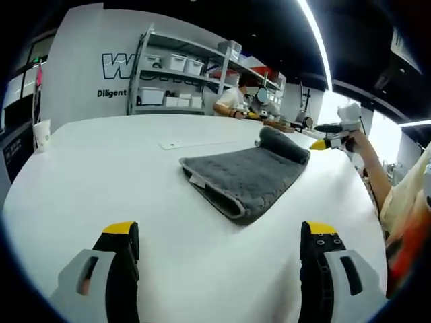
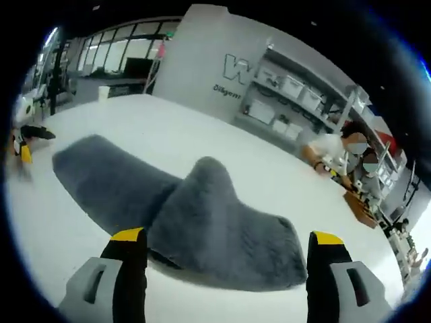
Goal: Open the folded towel by lifting each exposed corner and separating the folded layers until the towel lies flat within the target outline without major curled edges
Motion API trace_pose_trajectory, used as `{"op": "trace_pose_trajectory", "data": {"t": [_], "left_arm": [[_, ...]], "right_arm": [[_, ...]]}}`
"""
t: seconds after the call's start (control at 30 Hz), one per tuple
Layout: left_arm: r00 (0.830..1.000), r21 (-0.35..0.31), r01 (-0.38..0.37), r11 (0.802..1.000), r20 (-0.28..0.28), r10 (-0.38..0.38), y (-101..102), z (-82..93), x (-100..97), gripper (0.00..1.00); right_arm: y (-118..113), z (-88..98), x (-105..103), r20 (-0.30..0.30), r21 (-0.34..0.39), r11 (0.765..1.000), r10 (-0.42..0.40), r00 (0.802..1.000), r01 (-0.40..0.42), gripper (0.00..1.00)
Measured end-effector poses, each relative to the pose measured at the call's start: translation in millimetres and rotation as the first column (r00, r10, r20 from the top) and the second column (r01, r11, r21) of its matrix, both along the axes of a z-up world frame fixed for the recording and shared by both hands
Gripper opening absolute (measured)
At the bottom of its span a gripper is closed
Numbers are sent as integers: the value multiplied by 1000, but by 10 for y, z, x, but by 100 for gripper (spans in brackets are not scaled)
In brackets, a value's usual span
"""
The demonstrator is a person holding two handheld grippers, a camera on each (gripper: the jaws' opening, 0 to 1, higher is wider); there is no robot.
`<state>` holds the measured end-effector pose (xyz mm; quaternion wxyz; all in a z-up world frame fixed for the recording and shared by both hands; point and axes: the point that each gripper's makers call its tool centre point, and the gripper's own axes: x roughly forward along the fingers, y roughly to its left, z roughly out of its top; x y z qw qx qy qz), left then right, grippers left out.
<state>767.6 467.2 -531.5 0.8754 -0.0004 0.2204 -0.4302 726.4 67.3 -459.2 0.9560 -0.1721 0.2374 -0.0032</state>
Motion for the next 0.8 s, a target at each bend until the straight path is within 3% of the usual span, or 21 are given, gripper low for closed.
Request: {"op": "trace_pose_trajectory", "data": {"t": [0.2,0.3,0.5,0.8], "left_arm": [[1000,3,-4,1000,4,4,19,10,2,98],[1000,5,-9,1000,6,9,34,18,8,98],[1000,9,-15,1000,5,15,54,11,21,98],[1000,36,-14,999,7,13,52,-54,39,97]], "right_arm": [[397,-27,76,-2,-4,998,66,998,-66,99],[702,-134,111,-20,21,991,135,991,-135,99],[1038,-388,82,-65,42,970,241,968,-238,98],[1163,-559,64,-107,49,954,301,948,-297,97]]}}
